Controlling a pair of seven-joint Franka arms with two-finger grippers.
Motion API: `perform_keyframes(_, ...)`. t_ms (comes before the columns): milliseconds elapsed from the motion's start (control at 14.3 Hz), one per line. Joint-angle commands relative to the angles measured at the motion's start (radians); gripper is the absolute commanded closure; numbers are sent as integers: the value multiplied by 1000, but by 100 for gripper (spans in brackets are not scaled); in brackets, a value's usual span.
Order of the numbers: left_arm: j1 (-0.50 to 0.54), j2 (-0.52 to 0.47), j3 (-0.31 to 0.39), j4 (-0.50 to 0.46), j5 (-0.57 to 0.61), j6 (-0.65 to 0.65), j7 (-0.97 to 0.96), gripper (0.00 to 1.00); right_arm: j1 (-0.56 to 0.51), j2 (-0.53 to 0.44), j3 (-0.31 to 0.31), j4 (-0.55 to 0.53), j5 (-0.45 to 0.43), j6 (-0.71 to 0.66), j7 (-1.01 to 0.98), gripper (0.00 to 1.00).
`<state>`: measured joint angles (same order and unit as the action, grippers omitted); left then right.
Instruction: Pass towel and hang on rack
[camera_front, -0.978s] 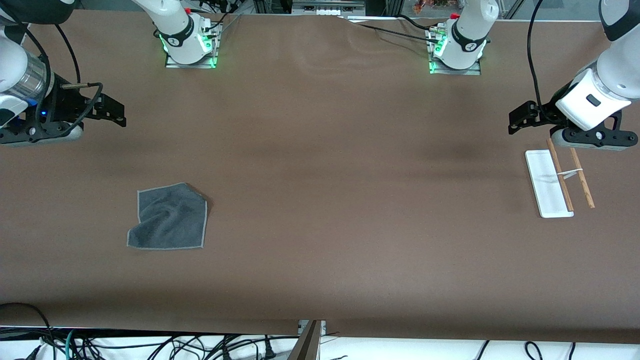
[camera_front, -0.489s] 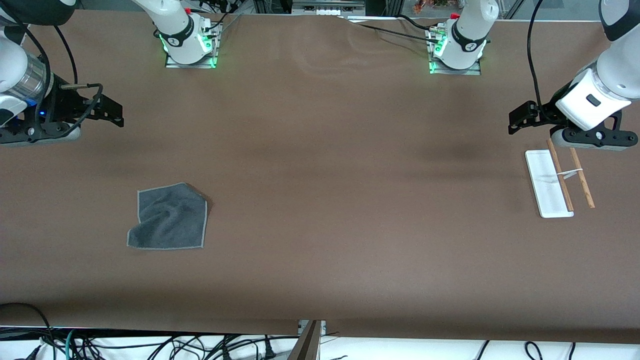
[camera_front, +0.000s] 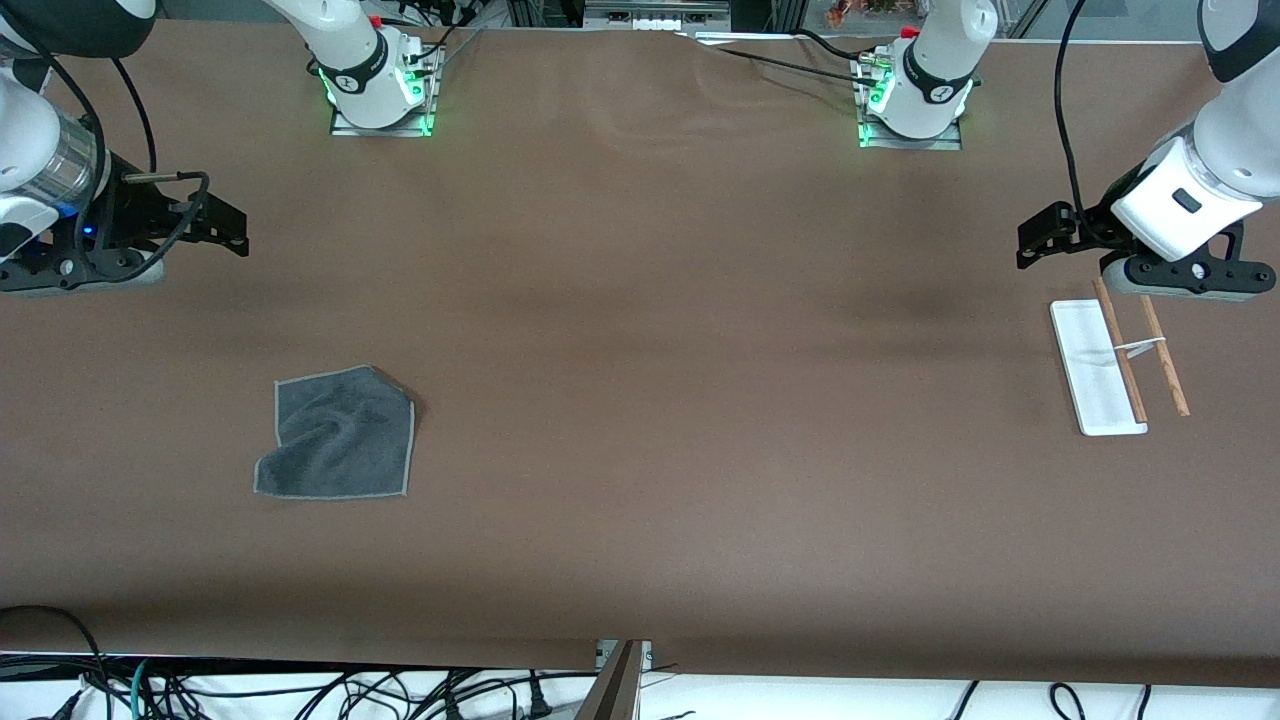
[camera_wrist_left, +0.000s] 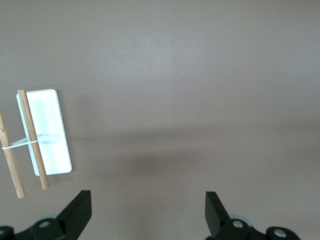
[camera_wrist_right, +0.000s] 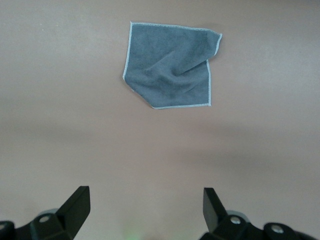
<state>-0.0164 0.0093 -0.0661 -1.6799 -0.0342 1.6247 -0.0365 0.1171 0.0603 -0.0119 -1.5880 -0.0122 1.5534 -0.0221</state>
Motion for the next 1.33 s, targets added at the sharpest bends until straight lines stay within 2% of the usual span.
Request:
perform_keyframes(0,0,-6,0,-3,14,-9,-11,0,-13,-8,18,0,-18,-12,-1,0)
perform_keyframes(1257,1,-8,3,-3,14,-28,-5,0,-16,-4,17,-4,-20,-12,-7,0)
